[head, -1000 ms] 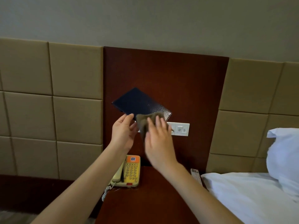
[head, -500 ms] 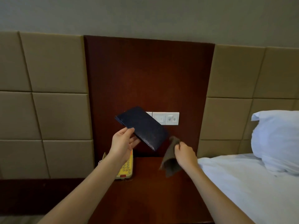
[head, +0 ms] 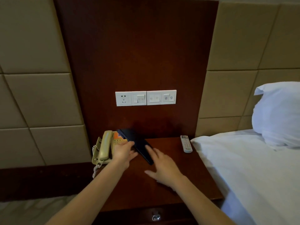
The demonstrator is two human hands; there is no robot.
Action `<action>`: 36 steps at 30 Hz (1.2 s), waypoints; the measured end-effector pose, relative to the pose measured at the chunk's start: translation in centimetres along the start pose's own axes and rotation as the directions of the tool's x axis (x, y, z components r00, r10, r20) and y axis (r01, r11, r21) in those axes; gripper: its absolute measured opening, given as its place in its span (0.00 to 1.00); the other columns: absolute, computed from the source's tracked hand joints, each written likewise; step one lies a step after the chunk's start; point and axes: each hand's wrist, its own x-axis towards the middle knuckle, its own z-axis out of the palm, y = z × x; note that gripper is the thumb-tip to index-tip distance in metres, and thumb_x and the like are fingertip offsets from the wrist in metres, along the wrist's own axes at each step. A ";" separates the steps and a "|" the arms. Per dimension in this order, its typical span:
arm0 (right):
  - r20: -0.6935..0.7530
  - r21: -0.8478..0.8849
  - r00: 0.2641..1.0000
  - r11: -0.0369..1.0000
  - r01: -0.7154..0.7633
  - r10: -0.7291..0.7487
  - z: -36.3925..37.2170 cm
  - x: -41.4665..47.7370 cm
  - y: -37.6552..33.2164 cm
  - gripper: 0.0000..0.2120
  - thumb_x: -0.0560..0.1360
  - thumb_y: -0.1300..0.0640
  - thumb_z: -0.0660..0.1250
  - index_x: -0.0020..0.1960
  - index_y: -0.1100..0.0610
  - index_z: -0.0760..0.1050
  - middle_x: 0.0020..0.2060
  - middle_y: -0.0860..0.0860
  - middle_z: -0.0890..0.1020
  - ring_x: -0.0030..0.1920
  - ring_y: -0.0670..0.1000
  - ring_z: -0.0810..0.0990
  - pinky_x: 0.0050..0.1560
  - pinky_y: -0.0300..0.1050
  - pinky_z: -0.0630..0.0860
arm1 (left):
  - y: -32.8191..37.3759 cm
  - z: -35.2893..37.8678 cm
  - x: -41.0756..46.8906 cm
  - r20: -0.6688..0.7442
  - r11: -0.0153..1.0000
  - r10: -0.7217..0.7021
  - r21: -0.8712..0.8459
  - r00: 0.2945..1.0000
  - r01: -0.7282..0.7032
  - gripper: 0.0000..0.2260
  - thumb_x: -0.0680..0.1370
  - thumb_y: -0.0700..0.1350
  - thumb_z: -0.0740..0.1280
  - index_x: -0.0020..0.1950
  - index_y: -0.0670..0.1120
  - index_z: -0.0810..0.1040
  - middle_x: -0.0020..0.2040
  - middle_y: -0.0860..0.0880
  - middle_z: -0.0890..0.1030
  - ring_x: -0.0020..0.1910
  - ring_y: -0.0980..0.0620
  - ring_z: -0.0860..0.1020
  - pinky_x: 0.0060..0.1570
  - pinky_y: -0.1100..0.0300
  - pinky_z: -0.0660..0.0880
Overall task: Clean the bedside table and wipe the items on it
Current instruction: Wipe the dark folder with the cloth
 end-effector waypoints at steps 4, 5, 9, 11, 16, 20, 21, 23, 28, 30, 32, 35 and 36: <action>-0.259 0.263 0.962 0.965 -0.014 0.084 1.7 0.2 0.4 0.22 0.82 0.54 0.56 0.75 0.54 0.59 0.58 0.53 0.79 0.50 0.51 0.80 0.45 0.43 0.75 | -2.3 2.4 1.9 0.028 0.963 0.085 0.253 0.996 -0.090 0.10 0.79 0.42 0.65 0.59 0.41 0.77 0.53 0.44 0.79 0.54 0.47 0.77 0.47 0.56 0.76; -0.260 0.456 0.942 0.887 -0.074 0.213 2.0 0.3 1.2 0.19 0.82 0.56 0.56 0.72 0.53 0.64 0.53 0.51 0.81 0.48 0.49 0.81 0.43 0.41 0.75 | -2.9 2.9 2.5 0.067 0.919 0.133 0.366 0.989 -0.149 0.08 0.80 0.44 0.64 0.56 0.43 0.79 0.50 0.46 0.80 0.52 0.48 0.78 0.46 0.58 0.75; 0.032 0.949 0.823 0.240 -0.203 0.568 3.2 1.4 4.4 0.10 0.81 0.58 0.59 0.61 0.50 0.71 0.55 0.50 0.77 0.59 0.55 0.78 0.50 0.49 0.80 | -6.8 4.0 5.1 0.181 0.668 0.106 0.716 0.978 -0.205 0.08 0.81 0.46 0.61 0.46 0.43 0.74 0.38 0.48 0.73 0.34 0.55 0.70 0.37 0.58 0.65; 0.218 0.976 0.776 -0.135 -0.171 0.591 3.5 1.9 5.8 0.12 0.81 0.58 0.60 0.64 0.52 0.70 0.57 0.53 0.77 0.55 0.56 0.79 0.45 0.48 0.80 | -9.0 4.8 6.4 0.167 0.641 0.011 0.756 0.986 -0.135 0.10 0.81 0.46 0.60 0.45 0.41 0.73 0.38 0.47 0.72 0.38 0.51 0.71 0.41 0.59 0.66; 0.363 0.908 0.750 -0.390 -0.152 0.553 4.5 3.3 10.0 0.15 0.81 0.59 0.60 0.67 0.55 0.68 0.56 0.54 0.78 0.50 0.54 0.80 0.45 0.49 0.79 | -11.5 7.9 9.4 0.039 0.850 -0.200 0.504 0.979 0.154 0.06 0.81 0.39 0.60 0.57 0.39 0.70 0.55 0.42 0.74 0.46 0.48 0.75 0.38 0.59 0.73; 0.319 0.855 0.697 0.121 -0.503 0.643 5.0 4.7 13.7 0.19 0.79 0.49 0.62 0.65 0.60 0.70 0.40 0.54 0.81 0.32 0.51 0.80 0.32 0.43 0.79 | -12.1 8.4 13.1 0.040 0.910 -0.321 0.289 0.946 0.297 0.09 0.79 0.32 0.60 0.60 0.35 0.73 0.51 0.39 0.76 0.43 0.48 0.75 0.31 0.61 0.75; 0.245 0.673 0.711 0.412 -0.614 0.659 5.2 4.8 14.8 0.21 0.79 0.45 0.61 0.62 0.60 0.71 0.38 0.54 0.80 0.33 0.51 0.80 0.33 0.44 0.79 | -12.4 8.3 13.9 0.050 0.910 -0.327 0.286 0.944 0.301 0.11 0.79 0.31 0.60 0.61 0.34 0.72 0.49 0.40 0.76 0.43 0.48 0.75 0.33 0.61 0.76; 0.083 0.212 0.759 0.733 -0.647 0.646 5.6 5.0 16.5 0.18 0.80 0.44 0.58 0.59 0.58 0.72 0.46 0.53 0.81 0.44 0.53 0.81 0.42 0.47 0.78 | -13.1 8.2 15.6 0.059 0.909 -0.304 0.317 0.951 0.271 0.14 0.79 0.31 0.61 0.64 0.33 0.71 0.54 0.38 0.76 0.48 0.46 0.75 0.41 0.58 0.76; -0.169 -0.095 0.793 0.791 -0.604 0.586 6.7 5.7 19.8 0.21 0.80 0.47 0.59 0.70 0.54 0.63 0.62 0.54 0.71 0.61 0.53 0.73 0.54 0.45 0.74 | -13.8 8.5 18.7 0.021 0.901 -0.223 0.386 0.975 0.198 0.13 0.78 0.31 0.62 0.63 0.35 0.72 0.61 0.37 0.74 0.54 0.44 0.76 0.46 0.57 0.76; -0.163 -0.139 0.777 0.765 -0.628 0.608 7.2 6.1 20.8 0.28 0.78 0.42 0.60 0.73 0.52 0.58 0.64 0.55 0.68 0.63 0.55 0.70 0.58 0.48 0.71 | -13.8 9.3 19.2 0.033 0.881 -0.205 0.441 0.978 0.170 0.08 0.78 0.32 0.63 0.56 0.37 0.74 0.59 0.37 0.75 0.53 0.43 0.77 0.40 0.59 0.77; -0.129 -0.119 0.758 0.748 -0.652 0.640 7.7 6.6 21.5 0.32 0.78 0.39 0.58 0.75 0.52 0.54 0.66 0.56 0.68 0.64 0.56 0.70 0.60 0.50 0.71 | -13.8 10.4 19.4 0.057 0.857 -0.196 0.495 0.979 0.142 0.04 0.78 0.32 0.63 0.50 0.40 0.74 0.57 0.39 0.75 0.53 0.44 0.77 0.39 0.60 0.78; -0.110 -0.087 0.752 0.747 -0.659 0.650 8.1 7.1 21.9 0.28 0.79 0.43 0.57 0.74 0.53 0.56 0.65 0.56 0.71 0.63 0.56 0.71 0.56 0.49 0.72 | -14.1 11.8 19.8 0.099 0.833 -0.153 0.548 0.983 0.074 0.08 0.78 0.32 0.62 0.56 0.38 0.73 0.57 0.39 0.74 0.52 0.45 0.77 0.40 0.60 0.78; -0.110 -0.075 0.754 0.751 -0.656 0.648 8.1 7.1 22.0 0.26 0.79 0.45 0.57 0.73 0.53 0.57 0.64 0.55 0.72 0.62 0.55 0.72 0.55 0.49 0.72 | -14.4 12.2 19.9 0.109 0.825 -0.139 0.562 0.984 0.055 0.09 0.78 0.32 0.62 0.58 0.38 0.73 0.58 0.39 0.74 0.52 0.45 0.77 0.42 0.60 0.78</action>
